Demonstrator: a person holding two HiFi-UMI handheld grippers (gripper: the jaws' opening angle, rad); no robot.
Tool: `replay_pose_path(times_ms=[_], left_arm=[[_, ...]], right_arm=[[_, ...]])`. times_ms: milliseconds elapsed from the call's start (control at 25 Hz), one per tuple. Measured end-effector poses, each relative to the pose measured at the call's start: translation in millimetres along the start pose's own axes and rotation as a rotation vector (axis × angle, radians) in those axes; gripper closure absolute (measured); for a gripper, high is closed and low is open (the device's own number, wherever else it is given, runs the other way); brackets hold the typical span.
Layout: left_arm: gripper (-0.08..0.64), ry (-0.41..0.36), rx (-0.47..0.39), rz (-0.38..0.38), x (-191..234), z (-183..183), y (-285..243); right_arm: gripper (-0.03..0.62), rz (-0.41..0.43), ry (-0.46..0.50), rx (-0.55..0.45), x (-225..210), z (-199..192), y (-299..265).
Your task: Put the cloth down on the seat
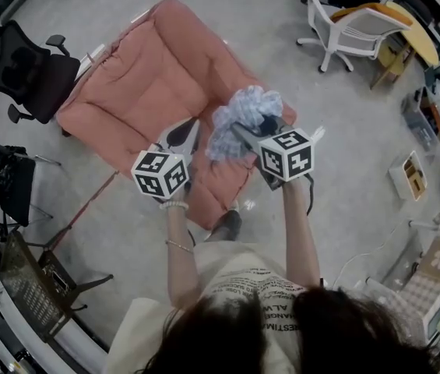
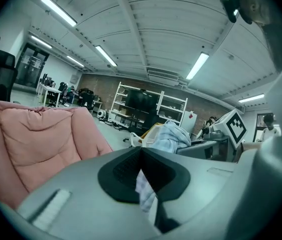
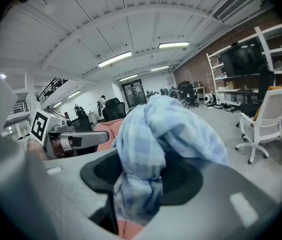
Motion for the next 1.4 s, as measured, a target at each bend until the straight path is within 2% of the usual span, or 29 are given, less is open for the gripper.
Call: replay_pose_path(times_ms=[360,560,1040,1200,1400], left_arm=[[0.560,0.035,0.044,0.043,25,-12,-25],[0.560,0.066,0.051,0.090,30,-18,-38],[0.560,0.153,0.003,0.294,47,-21,-88],[0.560,0.189,0.018,0.363,55,-31,-96],[0.560,0.228,0.011,0.407,70,-43,-102]], right_arm=[[0.377,0.031,-0.033,0.048,-27,-4,-34],[0.377,0.077,-0.034,0.091,-42,-6,-49],[0.377,0.304,0.066,0.239,-90,12,-105],[0.376,0.368,0.091,0.277,-100,14,-123],[0.377,0.426,0.120,0.331,-104,2,-151]])
Point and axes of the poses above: the fingertips, and each gripper's own axes: y backward along the fingers, x to its left, z out of its top, the point moved 2 cm from there along y, backward along the fingers, and after that the axes turned 4 degrees about -x, right-handed, at the moved point
